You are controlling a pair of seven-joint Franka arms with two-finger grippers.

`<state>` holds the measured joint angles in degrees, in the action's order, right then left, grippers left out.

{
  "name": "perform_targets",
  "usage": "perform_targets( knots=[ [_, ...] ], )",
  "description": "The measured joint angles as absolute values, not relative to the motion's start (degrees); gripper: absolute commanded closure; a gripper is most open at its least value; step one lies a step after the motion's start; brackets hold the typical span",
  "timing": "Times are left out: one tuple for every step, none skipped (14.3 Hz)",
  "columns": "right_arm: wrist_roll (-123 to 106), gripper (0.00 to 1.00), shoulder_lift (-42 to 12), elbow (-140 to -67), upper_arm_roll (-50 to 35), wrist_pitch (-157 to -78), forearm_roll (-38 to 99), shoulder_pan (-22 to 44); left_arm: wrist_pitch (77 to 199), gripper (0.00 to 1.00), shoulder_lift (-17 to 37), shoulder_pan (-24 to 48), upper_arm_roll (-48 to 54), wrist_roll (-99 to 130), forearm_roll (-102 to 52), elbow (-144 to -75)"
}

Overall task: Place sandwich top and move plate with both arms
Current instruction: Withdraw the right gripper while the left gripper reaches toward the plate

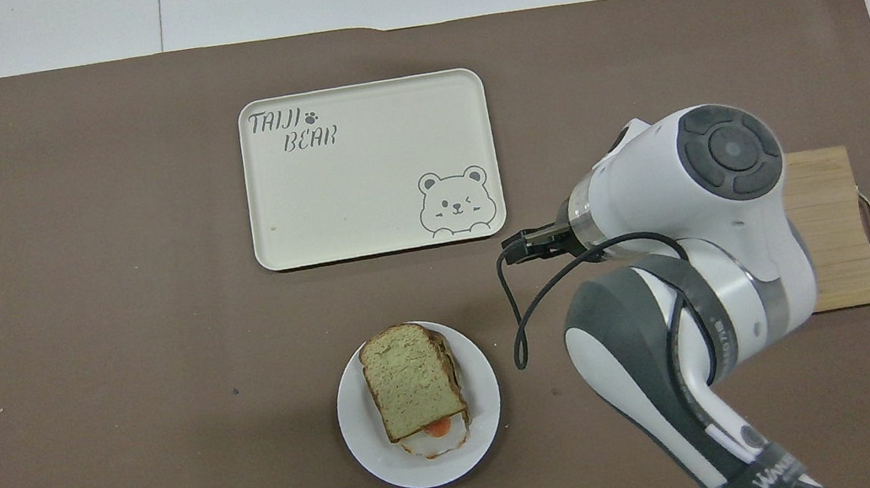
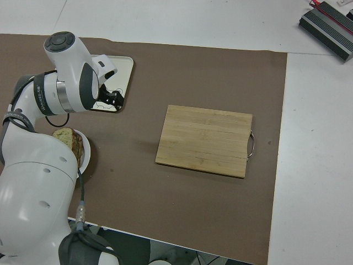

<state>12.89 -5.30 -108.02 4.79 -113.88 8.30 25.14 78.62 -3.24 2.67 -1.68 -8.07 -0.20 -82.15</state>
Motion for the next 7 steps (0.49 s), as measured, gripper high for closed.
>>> perform_targets(
  knots=[
    [12.9,0.0,-5.0,-106.9,4.8,-111.5,7.8,24.0,78.4,0.0,-3.2,2.7,-1.5,-8.1,-0.4,-82.2],
    [12.9,0.0,-4.8,-106.1,4.9,-109.7,7.6,22.7,78.3,0.0,-3.3,2.7,-1.4,-8.1,-1.6,-82.5],
    [12.9,0.0,-4.5,-105.7,4.9,-108.4,7.6,21.3,78.2,0.0,-3.6,2.7,-1.3,-8.1,-3.8,-83.3],
    [12.9,0.0,-4.1,-105.4,4.9,-107.2,7.6,19.9,78.2,0.0,-4.3,2.7,-1.3,-8.1,-6.3,-84.7],
    [12.9,0.0,-3.6,-105.3,4.9,-106.1,7.6,18.4,78.6,0.0,-5.2,2.7,-1.3,-8.1,-8.2,-86.9],
    [12.8,0.0,-3.0,-105.2,4.9,-105.1,7.5,16.9,79.7,0.0,-6.4,2.7,-1.3,-8.1,-10.1,-89.7],
    [12.8,0.0,-2.4,-105.1,5.0,-104.2,7.5,15.3,81.4,0.0,-7.6,2.7,-1.3,-8.1,-12.5,-93.0]
  ],
)
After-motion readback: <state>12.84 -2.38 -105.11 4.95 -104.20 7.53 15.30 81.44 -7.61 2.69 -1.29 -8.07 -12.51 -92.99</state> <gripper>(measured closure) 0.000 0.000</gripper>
